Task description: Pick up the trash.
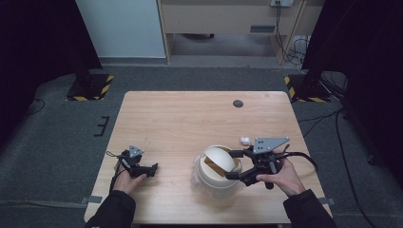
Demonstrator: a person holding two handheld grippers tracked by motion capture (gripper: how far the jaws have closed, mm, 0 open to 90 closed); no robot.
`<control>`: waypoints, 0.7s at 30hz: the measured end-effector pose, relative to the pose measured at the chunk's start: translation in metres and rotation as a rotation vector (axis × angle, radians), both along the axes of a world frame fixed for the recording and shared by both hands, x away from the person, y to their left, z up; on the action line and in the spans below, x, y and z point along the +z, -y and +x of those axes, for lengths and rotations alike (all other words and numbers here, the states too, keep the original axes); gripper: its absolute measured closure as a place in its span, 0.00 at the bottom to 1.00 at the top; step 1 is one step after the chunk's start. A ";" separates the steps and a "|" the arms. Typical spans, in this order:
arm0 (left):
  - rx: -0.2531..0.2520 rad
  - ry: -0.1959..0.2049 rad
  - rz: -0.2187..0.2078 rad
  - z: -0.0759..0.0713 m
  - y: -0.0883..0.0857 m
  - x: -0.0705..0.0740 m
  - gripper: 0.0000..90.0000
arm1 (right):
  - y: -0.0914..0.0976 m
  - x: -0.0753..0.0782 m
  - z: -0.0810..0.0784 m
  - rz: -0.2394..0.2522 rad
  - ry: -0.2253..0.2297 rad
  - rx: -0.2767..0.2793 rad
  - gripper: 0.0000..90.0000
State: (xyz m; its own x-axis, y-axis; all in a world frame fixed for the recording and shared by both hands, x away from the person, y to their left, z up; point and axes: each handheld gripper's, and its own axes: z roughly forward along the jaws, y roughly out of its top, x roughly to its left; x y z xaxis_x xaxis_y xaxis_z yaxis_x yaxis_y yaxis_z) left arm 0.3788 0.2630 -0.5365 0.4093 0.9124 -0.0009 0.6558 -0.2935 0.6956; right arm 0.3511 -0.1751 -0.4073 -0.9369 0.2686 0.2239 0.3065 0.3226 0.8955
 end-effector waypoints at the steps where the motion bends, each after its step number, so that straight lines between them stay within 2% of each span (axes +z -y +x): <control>1: 0.000 0.000 0.000 0.000 0.000 0.000 0.00 | 0.001 0.001 0.000 0.003 0.003 -0.002 0.22; 8: 0.000 0.000 0.000 0.000 0.000 0.000 0.00 | 0.009 0.004 0.002 0.021 0.009 -0.019 0.24; 9: 0.000 0.000 0.000 0.000 0.000 0.000 0.00 | 0.011 0.007 0.001 0.040 0.009 -0.016 0.24; 14: 0.000 0.000 0.000 0.000 0.000 0.000 0.00 | 0.022 0.016 0.002 0.074 0.029 -0.040 0.24; 18: 0.000 0.000 0.000 0.000 0.000 0.000 0.00 | 0.038 0.026 0.004 0.099 0.064 -0.101 0.22; 19: 0.000 0.000 0.000 0.000 0.000 0.000 0.00 | 0.038 0.026 0.004 0.099 0.064 -0.101 0.22; 20: 0.000 0.000 0.000 0.000 0.000 0.000 0.00 | 0.041 0.026 0.005 0.104 0.067 -0.122 0.22; 21: 0.000 0.000 0.000 0.000 0.000 0.000 0.00 | 0.047 0.024 0.008 0.095 0.077 -0.172 0.22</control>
State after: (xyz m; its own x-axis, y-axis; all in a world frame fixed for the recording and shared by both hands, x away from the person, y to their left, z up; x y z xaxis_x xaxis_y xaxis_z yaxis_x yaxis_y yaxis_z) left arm 0.3788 0.2630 -0.5365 0.4094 0.9124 -0.0009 0.6557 -0.2935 0.6956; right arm 0.3595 -0.2226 -0.3829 -0.8943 0.4071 0.1858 0.2796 0.1841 0.9423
